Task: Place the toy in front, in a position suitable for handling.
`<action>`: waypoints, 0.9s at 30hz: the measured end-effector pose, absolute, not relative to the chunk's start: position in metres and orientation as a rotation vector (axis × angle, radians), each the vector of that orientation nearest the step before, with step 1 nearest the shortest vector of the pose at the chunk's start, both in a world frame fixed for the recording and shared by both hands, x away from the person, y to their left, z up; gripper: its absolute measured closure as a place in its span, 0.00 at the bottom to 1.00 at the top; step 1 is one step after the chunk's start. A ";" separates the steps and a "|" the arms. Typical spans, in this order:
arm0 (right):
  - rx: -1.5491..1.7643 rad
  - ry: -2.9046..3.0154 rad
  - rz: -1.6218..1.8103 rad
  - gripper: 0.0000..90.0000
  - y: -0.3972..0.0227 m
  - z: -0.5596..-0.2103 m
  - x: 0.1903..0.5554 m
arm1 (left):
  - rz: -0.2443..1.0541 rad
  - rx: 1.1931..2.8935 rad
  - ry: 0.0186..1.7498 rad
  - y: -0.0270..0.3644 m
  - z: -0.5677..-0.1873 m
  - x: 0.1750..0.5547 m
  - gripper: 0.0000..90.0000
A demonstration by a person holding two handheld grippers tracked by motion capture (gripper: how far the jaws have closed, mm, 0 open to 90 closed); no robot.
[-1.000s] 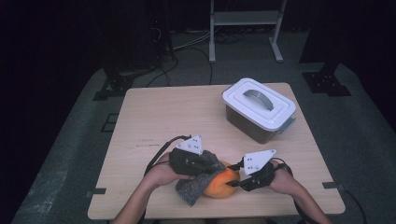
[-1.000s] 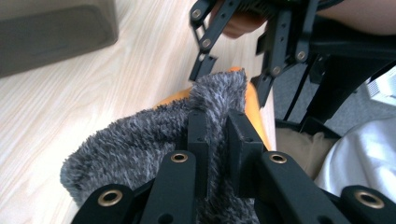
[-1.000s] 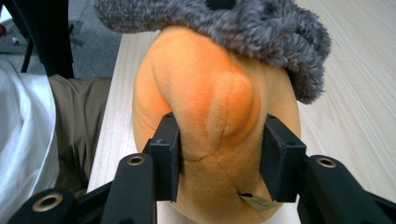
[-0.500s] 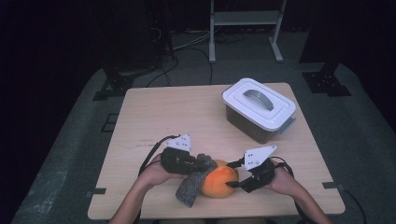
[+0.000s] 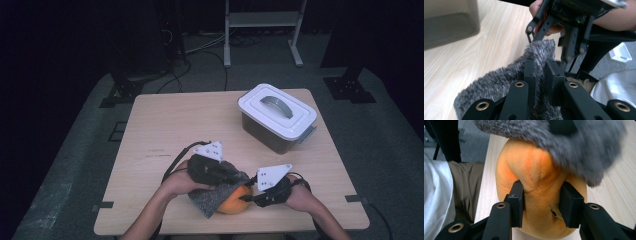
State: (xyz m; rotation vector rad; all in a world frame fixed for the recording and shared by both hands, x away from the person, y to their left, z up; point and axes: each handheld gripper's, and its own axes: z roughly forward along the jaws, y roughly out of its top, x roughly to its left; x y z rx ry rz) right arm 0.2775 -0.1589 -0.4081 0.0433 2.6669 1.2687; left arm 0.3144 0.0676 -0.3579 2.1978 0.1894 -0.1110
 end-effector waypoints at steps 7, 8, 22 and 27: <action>0.092 2.661 1.303 0.67 -0.168 -0.413 0.279 | -0.070 2.266 0.217 0.061 -0.360 0.322 0.89; 0.100 2.658 1.309 0.67 -0.168 -0.413 0.280 | -0.069 2.265 0.227 0.064 -0.361 0.323 0.89; 0.238 2.648 1.362 0.67 -0.187 -0.416 0.297 | -0.109 2.150 0.344 0.115 -0.373 0.329 0.89; 0.300 2.648 1.385 0.67 -0.194 -0.419 0.304 | -0.137 2.088 0.336 0.124 -0.372 0.325 0.89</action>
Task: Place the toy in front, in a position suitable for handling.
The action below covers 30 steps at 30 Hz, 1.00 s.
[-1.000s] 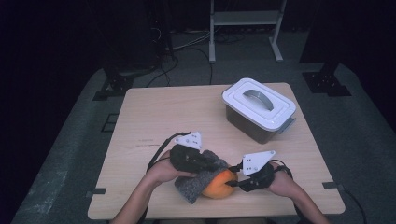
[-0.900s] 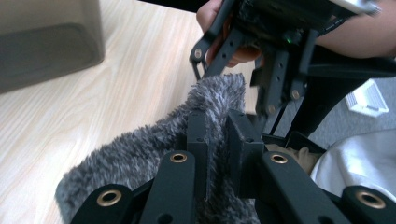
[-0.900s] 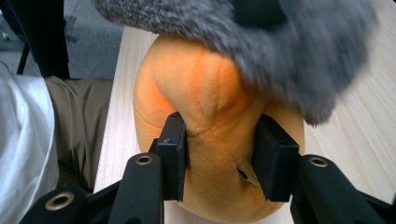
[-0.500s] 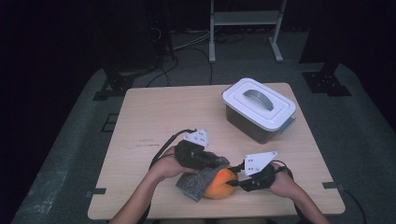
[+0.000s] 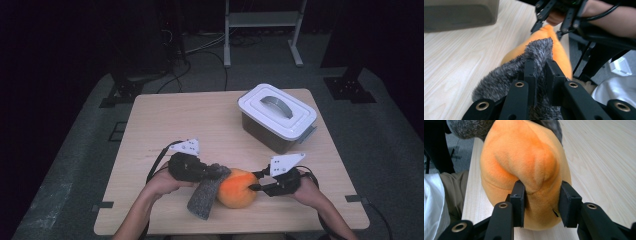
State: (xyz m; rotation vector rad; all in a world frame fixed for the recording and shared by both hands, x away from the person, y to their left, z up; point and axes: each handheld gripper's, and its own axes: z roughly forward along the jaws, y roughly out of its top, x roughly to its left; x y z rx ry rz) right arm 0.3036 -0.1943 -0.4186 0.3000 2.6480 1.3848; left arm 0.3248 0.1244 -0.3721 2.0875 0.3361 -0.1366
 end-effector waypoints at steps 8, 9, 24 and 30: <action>0.372 2.646 1.421 0.68 -0.196 -0.421 0.307 | -0.146 2.050 0.301 0.119 -0.372 0.322 0.89; 0.374 2.644 1.422 0.67 -0.194 -0.421 0.306 | -0.147 2.044 0.292 0.116 -0.370 0.321 0.89; 0.440 2.651 1.464 0.67 -0.201 -0.424 0.312 | -0.083 2.096 0.326 0.122 -0.375 0.323 0.89; 0.457 2.659 1.477 0.67 -0.199 -0.424 0.312 | -0.078 2.077 0.332 0.127 -0.378 0.322 0.89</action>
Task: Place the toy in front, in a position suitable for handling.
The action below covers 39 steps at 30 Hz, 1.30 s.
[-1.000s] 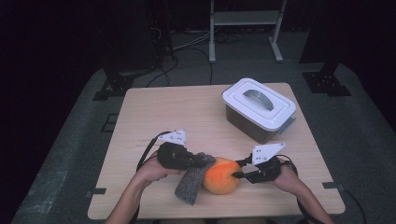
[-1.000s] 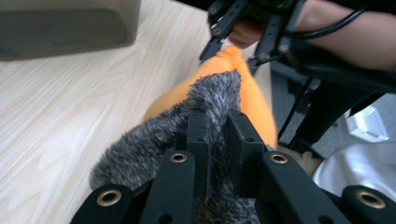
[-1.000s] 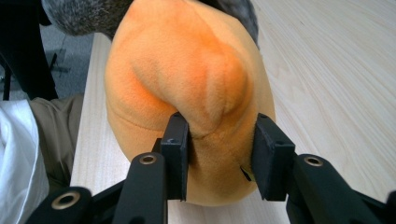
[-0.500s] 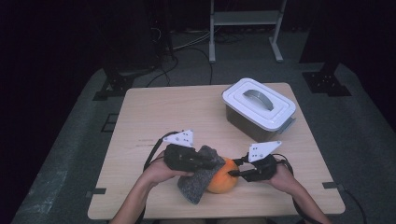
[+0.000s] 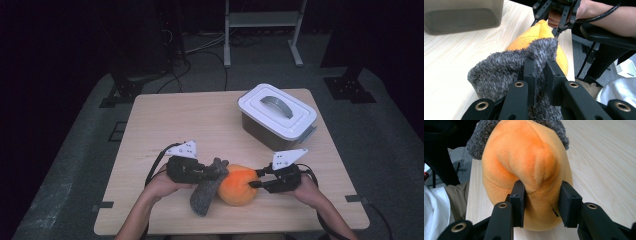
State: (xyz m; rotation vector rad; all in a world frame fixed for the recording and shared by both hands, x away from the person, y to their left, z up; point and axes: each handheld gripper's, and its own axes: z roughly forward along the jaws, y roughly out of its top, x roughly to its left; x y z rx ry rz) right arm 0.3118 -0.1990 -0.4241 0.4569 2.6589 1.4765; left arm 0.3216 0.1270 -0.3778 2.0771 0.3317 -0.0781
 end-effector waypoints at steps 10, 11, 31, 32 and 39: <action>0.285 2.661 1.377 0.66 -0.164 -0.412 0.294 | -0.079 2.122 0.227 0.084 -0.360 0.319 0.89; 0.271 2.665 1.366 0.66 -0.160 -0.411 0.291 | -0.084 2.128 0.216 0.079 -0.359 0.319 0.89; 0.451 2.644 1.425 0.66 -0.203 -0.421 0.310 | -0.137 1.997 0.329 0.123 -0.369 0.327 0.89; 0.463 2.644 1.436 0.66 -0.203 -0.422 0.311 | -0.132 2.006 0.333 0.122 -0.371 0.327 0.89; 0.464 2.663 1.372 0.34 -0.197 -0.410 0.309 | -0.116 2.018 0.368 0.109 -0.378 0.331 0.89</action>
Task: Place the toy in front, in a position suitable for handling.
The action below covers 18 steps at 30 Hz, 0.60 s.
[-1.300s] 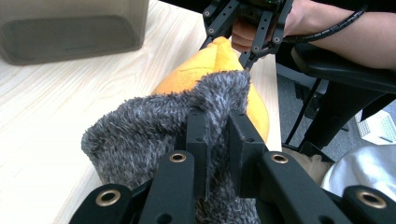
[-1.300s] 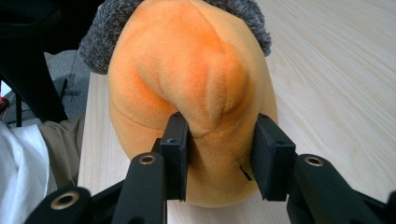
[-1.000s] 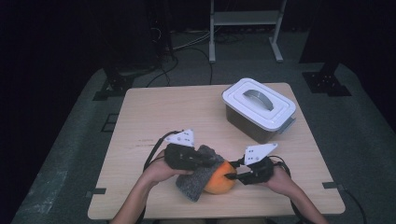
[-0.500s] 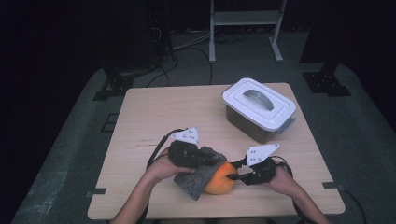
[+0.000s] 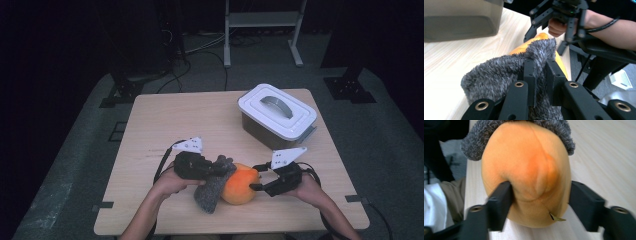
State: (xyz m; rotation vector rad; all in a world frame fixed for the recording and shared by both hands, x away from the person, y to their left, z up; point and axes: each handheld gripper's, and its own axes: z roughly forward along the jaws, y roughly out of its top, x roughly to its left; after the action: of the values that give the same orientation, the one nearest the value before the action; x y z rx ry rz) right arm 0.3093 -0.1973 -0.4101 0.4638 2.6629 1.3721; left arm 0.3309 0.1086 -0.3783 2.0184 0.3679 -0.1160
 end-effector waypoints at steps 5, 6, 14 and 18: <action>0.420 2.661 1.362 0.29 -0.192 -0.395 0.304 | -0.119 2.030 0.338 0.095 -0.376 0.332 0.89; 0.400 2.667 1.335 0.27 -0.188 -0.392 0.303 | -0.115 2.037 0.326 0.092 -0.375 0.332 0.89; 0.382 2.772 1.182 0.19 -0.162 -0.393 0.310 | -0.122 2.053 0.308 0.081 -0.377 0.331 0.89; 0.388 2.782 1.214 0.44 -0.161 -0.396 0.312 | -0.135 2.013 0.331 0.090 -0.379 0.333 0.89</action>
State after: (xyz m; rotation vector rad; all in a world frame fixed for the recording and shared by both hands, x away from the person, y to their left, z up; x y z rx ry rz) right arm 0.3117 -0.1611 -0.3962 0.3884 2.7822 1.2142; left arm 0.3333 0.0899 -0.3793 2.0131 0.3313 -0.1352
